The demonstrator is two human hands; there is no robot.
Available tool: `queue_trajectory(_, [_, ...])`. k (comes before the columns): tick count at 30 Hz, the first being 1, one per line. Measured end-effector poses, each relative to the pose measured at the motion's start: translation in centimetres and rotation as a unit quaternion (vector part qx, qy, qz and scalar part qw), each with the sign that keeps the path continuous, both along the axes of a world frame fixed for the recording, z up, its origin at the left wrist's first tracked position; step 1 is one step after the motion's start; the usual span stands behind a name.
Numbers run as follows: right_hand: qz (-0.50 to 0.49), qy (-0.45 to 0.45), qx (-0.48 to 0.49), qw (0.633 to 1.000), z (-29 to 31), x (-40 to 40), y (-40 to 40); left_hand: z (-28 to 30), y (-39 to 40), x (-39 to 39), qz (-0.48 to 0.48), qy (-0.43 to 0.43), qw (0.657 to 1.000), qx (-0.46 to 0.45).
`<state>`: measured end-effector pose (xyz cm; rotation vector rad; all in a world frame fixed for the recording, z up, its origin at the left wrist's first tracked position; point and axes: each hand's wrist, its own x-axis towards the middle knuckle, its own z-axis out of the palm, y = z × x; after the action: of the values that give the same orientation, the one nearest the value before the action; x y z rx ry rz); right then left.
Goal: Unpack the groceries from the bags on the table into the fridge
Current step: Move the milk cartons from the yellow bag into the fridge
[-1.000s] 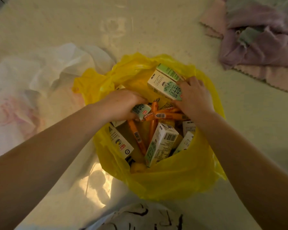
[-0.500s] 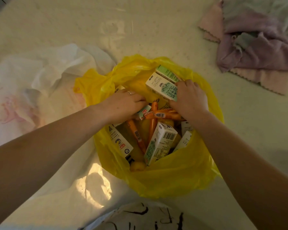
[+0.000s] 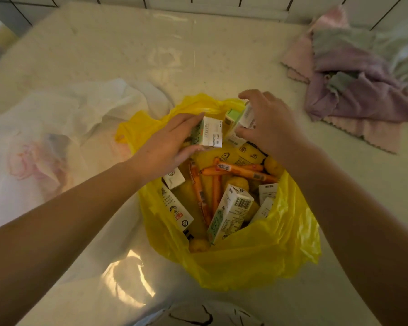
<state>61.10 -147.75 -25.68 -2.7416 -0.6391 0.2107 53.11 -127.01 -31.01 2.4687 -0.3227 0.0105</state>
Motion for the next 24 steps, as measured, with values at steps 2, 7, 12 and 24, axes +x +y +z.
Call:
queue_trajectory(2, [0.02, 0.011, -0.022, 0.999, -0.5, -0.1, 0.7, -0.2, -0.5, -0.1, 0.025, 0.026, 0.998, -0.061])
queue_trajectory(7, [0.005, 0.055, 0.002, 0.998, -2.7, -0.7, 1.0, -1.5, -1.4, -0.8, 0.096, 0.075, 0.979, -0.162])
queue_trajectory(12, [-0.082, 0.098, 0.137, 0.982, -4.7, -1.6, 0.3, -2.1, -1.7, -0.8, 0.104, 0.075, 0.976, -0.174])
queue_trajectory(24, [-0.199, 0.158, 0.25, 0.934, -6.6, -1.9, 0.1, -1.7, -3.0, 1.1, 0.165, 0.052, 0.977, -0.125])
